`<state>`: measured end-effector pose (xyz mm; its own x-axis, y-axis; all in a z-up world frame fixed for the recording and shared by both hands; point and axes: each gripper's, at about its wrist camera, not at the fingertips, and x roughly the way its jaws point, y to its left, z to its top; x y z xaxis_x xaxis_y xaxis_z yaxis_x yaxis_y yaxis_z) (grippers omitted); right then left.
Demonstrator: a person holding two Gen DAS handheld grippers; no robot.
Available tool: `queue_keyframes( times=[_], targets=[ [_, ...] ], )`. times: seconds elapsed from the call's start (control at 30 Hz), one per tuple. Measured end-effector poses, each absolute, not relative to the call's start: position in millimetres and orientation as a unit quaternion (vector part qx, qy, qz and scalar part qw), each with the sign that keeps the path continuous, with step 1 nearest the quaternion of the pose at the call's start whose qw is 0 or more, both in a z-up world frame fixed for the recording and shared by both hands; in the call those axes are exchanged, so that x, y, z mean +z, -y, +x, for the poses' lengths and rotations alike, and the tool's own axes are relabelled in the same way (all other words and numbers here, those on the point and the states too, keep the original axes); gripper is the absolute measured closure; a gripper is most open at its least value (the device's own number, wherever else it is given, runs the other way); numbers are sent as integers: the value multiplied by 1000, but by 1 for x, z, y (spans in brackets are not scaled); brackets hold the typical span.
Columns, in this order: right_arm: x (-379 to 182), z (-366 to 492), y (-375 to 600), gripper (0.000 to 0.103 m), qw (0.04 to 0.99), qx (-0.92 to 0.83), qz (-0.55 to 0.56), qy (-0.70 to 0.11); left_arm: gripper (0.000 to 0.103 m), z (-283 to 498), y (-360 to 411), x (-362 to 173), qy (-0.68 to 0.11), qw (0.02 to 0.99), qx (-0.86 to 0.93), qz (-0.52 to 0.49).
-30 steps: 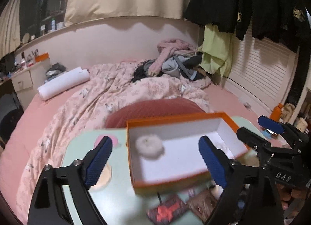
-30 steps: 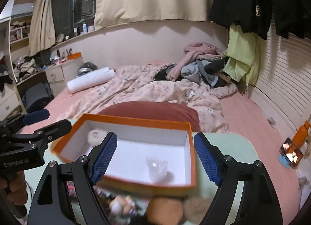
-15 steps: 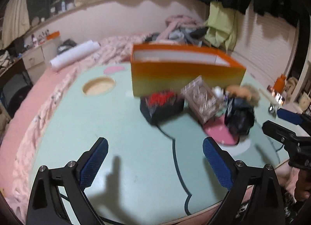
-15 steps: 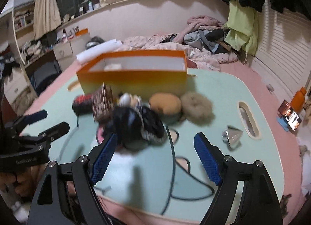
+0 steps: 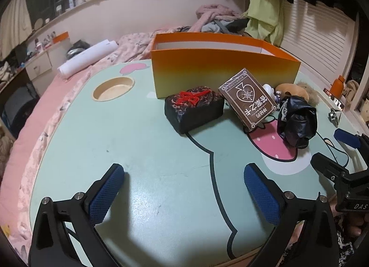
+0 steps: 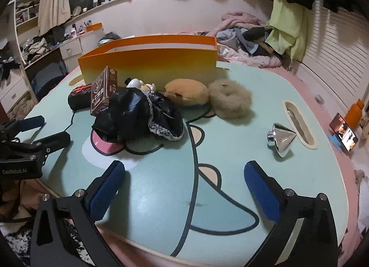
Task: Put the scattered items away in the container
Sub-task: 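Grasp the black leather fabric with lace with the right gripper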
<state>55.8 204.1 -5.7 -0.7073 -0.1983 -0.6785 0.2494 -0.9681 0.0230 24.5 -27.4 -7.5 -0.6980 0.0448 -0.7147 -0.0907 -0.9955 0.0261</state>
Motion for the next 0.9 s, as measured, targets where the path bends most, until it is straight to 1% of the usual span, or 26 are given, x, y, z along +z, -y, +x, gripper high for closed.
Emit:
queue_keyframes(
  times=[0.33,0.37,0.43,0.57,0.73,0.9],
  targets=[
    [-1,54,-205,1,134,-925,354,-24,0,25,27,-7,-28,39,921,-386],
    [0,53,-207,7,144,-924,354,-16,0,25,27,-7,-28,39,921,-385],
    [8,47,-211,15,150,-925,349,9,0,24,27,-6,-28,39,922,-385],
    [25,39,-213,16,178,-922,338,70,0,24,27,-6,-28,39,921,-385],
    [39,30,-191,15,162,-934,315,54,0,25,27,-6,-28,39,922,-385],
    [21,12,-169,15,157,-921,353,49,0,25,27,-6,-28,39,922,-385]
  ],
)
